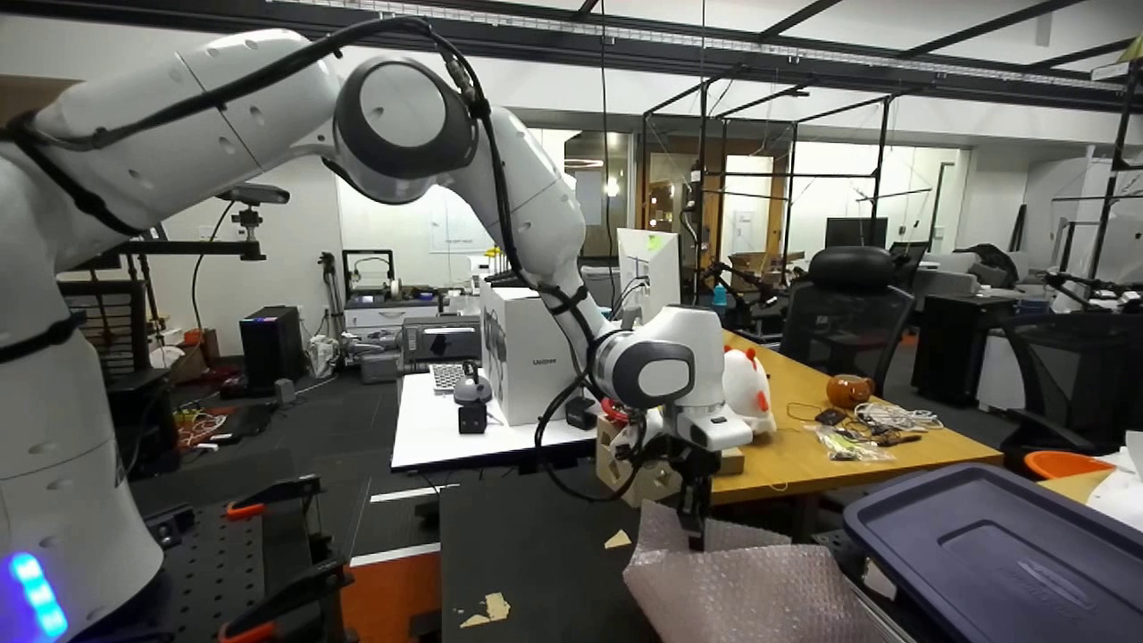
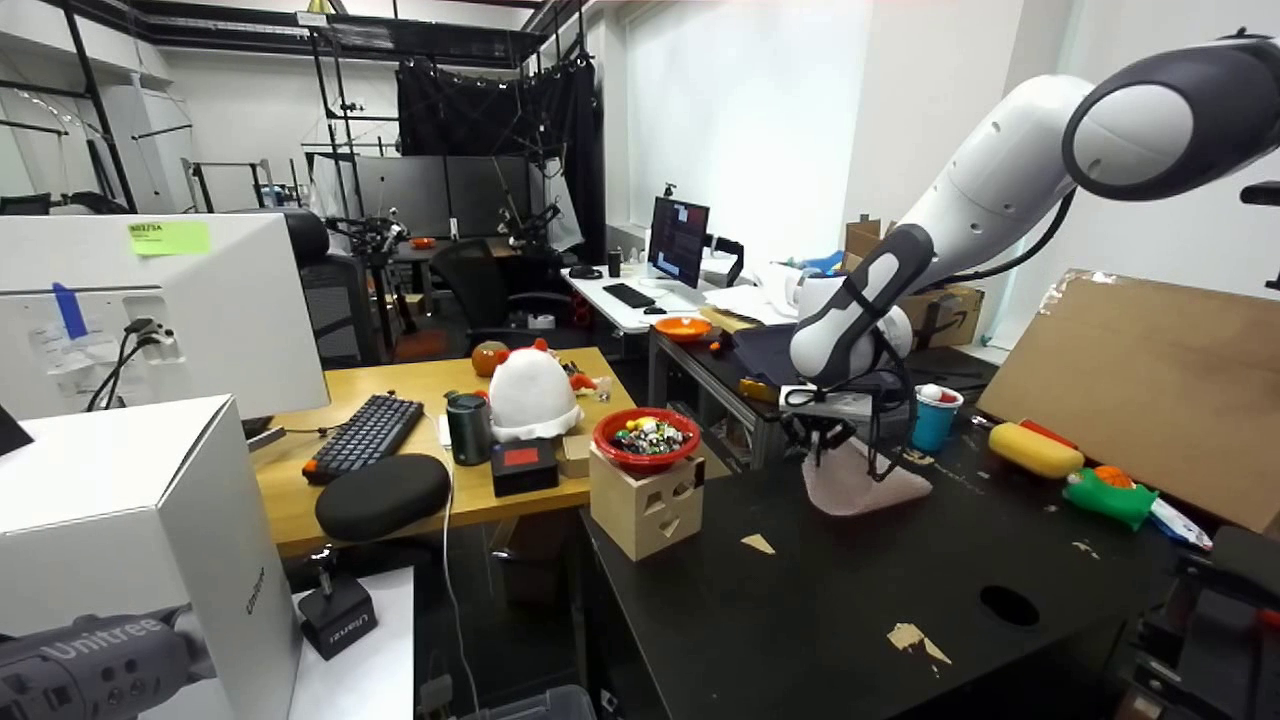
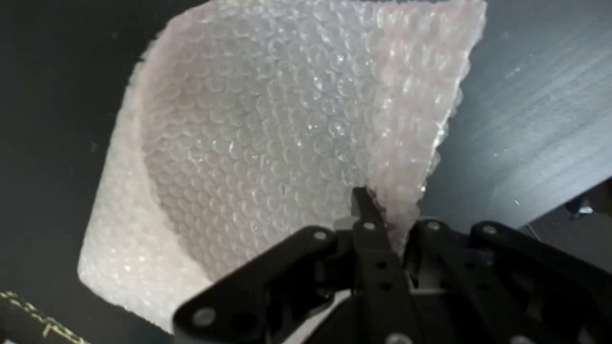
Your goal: Unfold the pink plastic
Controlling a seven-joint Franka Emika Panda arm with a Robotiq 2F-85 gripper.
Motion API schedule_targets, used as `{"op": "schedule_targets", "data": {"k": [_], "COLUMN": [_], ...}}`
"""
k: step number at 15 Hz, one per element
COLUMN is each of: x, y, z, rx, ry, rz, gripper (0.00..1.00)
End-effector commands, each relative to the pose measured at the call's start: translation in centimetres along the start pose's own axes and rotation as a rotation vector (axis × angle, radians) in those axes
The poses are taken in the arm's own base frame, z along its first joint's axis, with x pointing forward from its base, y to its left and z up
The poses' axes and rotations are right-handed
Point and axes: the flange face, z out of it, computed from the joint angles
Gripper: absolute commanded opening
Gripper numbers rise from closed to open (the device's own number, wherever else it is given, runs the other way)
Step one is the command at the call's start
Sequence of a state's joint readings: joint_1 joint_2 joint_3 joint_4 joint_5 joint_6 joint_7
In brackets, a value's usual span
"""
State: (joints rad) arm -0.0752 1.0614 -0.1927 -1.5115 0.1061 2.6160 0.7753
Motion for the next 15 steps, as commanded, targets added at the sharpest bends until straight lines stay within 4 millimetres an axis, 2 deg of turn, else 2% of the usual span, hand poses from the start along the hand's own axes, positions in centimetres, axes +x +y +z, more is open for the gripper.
{"op": "schedule_targets", "data": {"k": [1,6,9,15], "x": [0.5,2.0,1.4,-1.7], "y": [2.4,5.7,7.6,11.8], "z": [-5.3,-13.8,-19.1,-28.8], "rx": [0.101,0.249,0.330,0.455], "ry": [0.082,0.267,0.375,0.502], "rz": [-0.089,-0.134,-0.134,-0.125], "gripper": [0.02,0.02,0.02,0.02]}}
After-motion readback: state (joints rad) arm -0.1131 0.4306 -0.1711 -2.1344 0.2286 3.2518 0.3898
